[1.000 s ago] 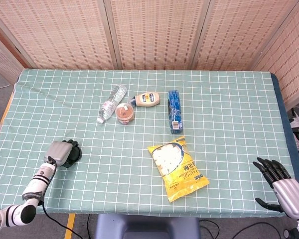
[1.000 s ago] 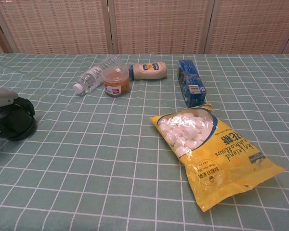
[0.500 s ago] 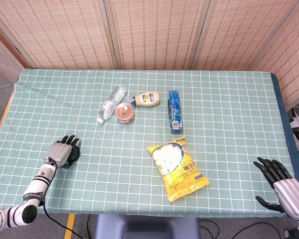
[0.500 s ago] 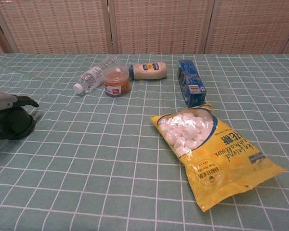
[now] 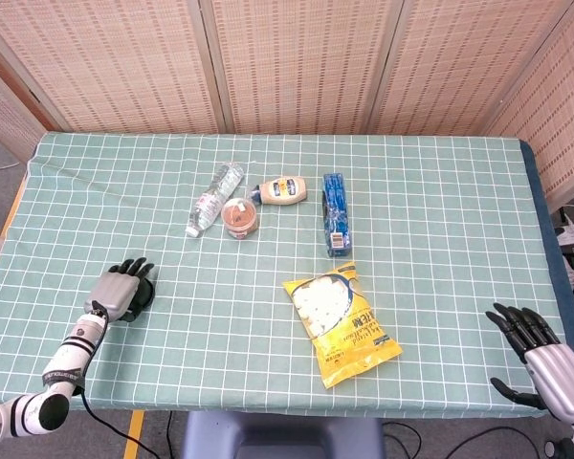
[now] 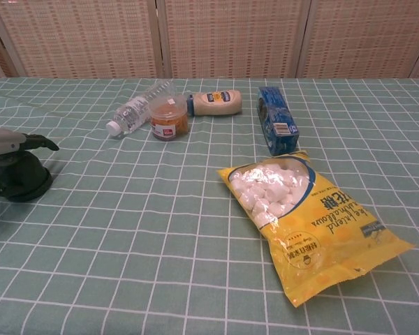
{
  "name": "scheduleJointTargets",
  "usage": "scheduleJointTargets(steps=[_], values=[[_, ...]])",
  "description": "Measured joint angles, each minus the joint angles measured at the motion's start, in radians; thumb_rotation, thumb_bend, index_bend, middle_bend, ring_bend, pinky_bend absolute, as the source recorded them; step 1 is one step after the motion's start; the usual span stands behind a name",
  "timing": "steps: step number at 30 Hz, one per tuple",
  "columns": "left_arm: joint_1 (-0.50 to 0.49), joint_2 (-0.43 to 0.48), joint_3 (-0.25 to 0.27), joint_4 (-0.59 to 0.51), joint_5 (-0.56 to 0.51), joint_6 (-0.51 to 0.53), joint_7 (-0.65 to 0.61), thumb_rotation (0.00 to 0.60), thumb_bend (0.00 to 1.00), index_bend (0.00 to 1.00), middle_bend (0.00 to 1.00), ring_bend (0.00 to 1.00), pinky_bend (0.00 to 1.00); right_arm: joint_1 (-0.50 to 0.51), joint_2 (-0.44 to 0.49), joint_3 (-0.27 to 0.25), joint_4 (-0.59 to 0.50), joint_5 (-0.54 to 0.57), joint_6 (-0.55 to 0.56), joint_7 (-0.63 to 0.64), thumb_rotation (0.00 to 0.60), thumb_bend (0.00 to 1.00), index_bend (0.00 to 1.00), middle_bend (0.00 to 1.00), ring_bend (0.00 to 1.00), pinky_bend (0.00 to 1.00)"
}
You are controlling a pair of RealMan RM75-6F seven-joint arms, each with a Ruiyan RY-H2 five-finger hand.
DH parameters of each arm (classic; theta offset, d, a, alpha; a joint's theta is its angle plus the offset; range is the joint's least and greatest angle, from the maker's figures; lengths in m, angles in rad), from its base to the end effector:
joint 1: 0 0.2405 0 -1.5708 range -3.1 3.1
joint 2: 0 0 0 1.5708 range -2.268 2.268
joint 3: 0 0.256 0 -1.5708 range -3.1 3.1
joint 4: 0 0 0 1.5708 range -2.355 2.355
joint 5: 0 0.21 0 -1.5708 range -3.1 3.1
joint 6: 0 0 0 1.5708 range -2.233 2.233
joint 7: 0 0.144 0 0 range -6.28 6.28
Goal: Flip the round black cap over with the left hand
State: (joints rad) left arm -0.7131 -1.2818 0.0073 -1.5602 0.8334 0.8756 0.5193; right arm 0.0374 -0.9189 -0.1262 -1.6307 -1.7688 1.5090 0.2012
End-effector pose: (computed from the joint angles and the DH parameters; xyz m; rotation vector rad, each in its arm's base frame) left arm -0.2548 0.3257 0.0461 -1.8387 -0.9630 -0.3886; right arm -0.3075 -0.1241 0.1857 1.6443 -1.0089 0.8888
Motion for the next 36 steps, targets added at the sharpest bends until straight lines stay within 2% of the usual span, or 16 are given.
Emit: scheduleJointTargets(steps=[8,14,19,26,36], values=[[0.013,0.046,0.001,-0.076,0.051,0.050,-0.001,0.600,0.39,0.00,0.00,0.00,0.16,0.001,0.000,-0.004,0.002,-0.008,-0.001,0.006,0.600,0.17,0.00,0.00,0.00,0.00],[0.025,0.066,0.019,-0.104,0.062,0.094,0.058,0.600,0.39,0.01,0.02,0.00,0.19,0.001,0.007,-0.010,-0.001,-0.019,0.001,0.014,0.600,0.17,0.00,0.00,0.00,0.00],[0.028,0.047,0.025,-0.073,0.054,0.093,0.071,0.600,0.38,0.10,0.11,0.04,0.20,-0.001,0.012,-0.013,-0.004,-0.023,0.005,0.018,0.600,0.17,0.00,0.00,0.00,0.00],[0.036,0.028,0.023,-0.046,0.093,0.120,0.079,0.600,0.38,0.24,0.25,0.20,0.29,0.003,0.013,-0.015,-0.005,-0.022,-0.004,0.016,0.600,0.17,0.00,0.00,0.00,0.00],[0.046,0.017,0.013,-0.019,0.112,0.116,0.061,0.600,0.38,0.35,0.33,0.25,0.32,0.002,0.015,-0.015,-0.009,-0.019,-0.004,0.012,0.600,0.17,0.00,0.00,0.00,0.00]])
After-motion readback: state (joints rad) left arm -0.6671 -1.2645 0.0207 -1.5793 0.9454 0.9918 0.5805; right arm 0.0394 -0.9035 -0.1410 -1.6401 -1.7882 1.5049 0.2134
